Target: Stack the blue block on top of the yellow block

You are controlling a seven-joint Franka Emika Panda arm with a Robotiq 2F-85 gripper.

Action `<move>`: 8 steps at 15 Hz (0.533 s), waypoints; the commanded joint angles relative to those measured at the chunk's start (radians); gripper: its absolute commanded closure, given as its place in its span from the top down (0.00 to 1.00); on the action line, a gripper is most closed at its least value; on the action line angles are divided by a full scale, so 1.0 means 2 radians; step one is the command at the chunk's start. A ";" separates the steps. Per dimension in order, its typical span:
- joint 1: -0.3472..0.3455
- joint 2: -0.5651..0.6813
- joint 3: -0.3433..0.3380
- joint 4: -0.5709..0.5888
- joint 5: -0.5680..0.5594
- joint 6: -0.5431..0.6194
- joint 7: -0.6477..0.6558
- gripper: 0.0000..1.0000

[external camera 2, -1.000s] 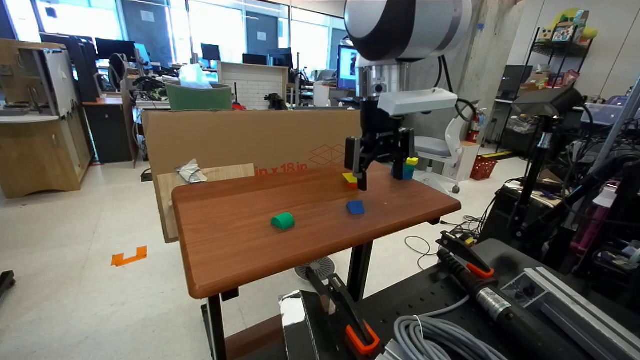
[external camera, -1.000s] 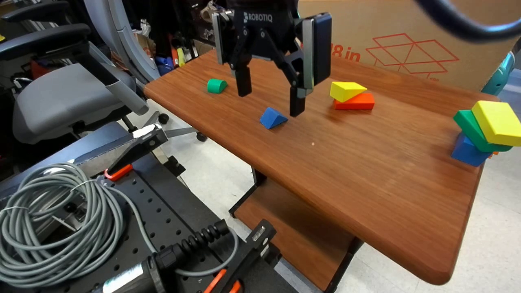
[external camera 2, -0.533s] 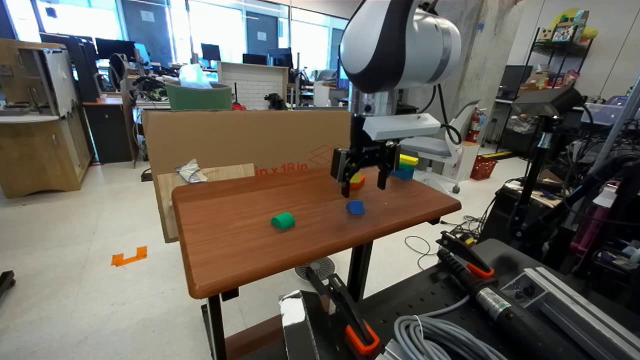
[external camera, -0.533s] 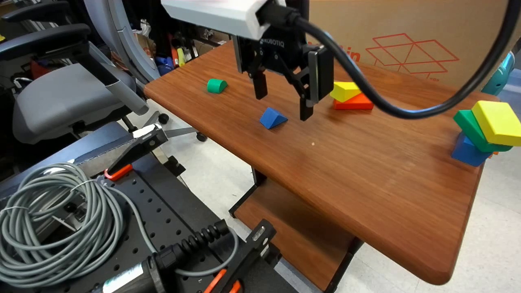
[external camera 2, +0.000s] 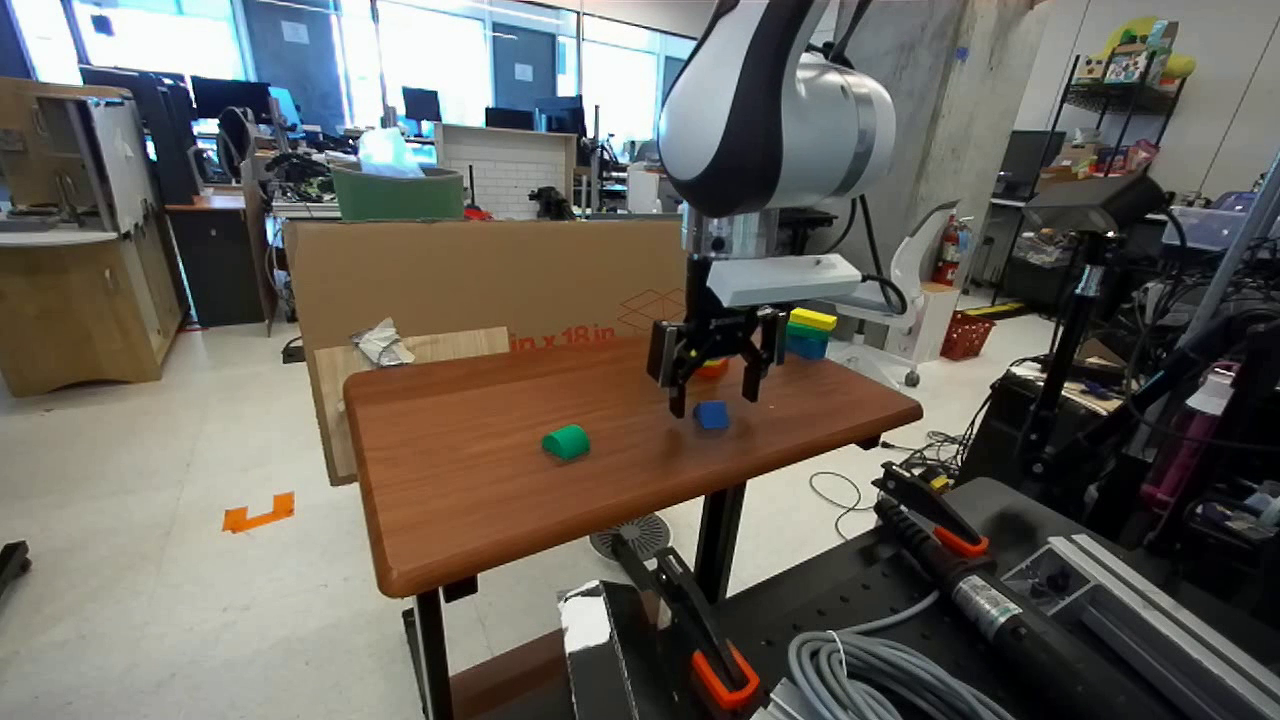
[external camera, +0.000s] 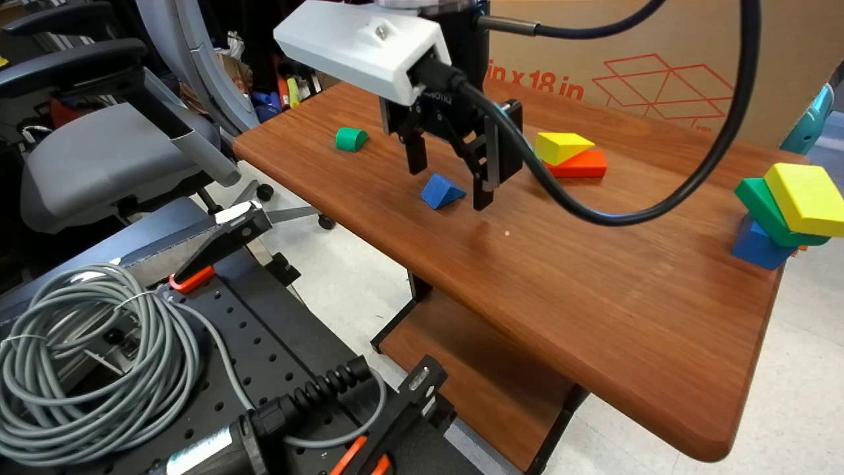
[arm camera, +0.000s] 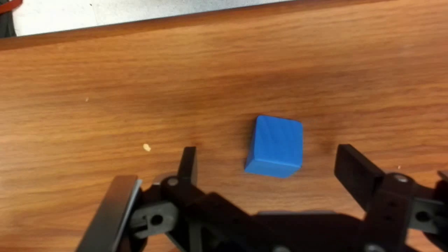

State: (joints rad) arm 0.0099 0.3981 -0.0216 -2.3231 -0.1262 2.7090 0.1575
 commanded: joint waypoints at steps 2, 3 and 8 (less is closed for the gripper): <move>0.019 0.022 -0.012 0.020 0.005 0.006 0.014 0.74; 0.020 0.024 -0.012 0.022 0.006 0.003 0.015 0.65; 0.020 0.017 -0.010 0.022 0.014 -0.003 0.017 0.28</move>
State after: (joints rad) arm 0.0335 0.4216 -0.0288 -2.2915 -0.1262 2.7083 0.1815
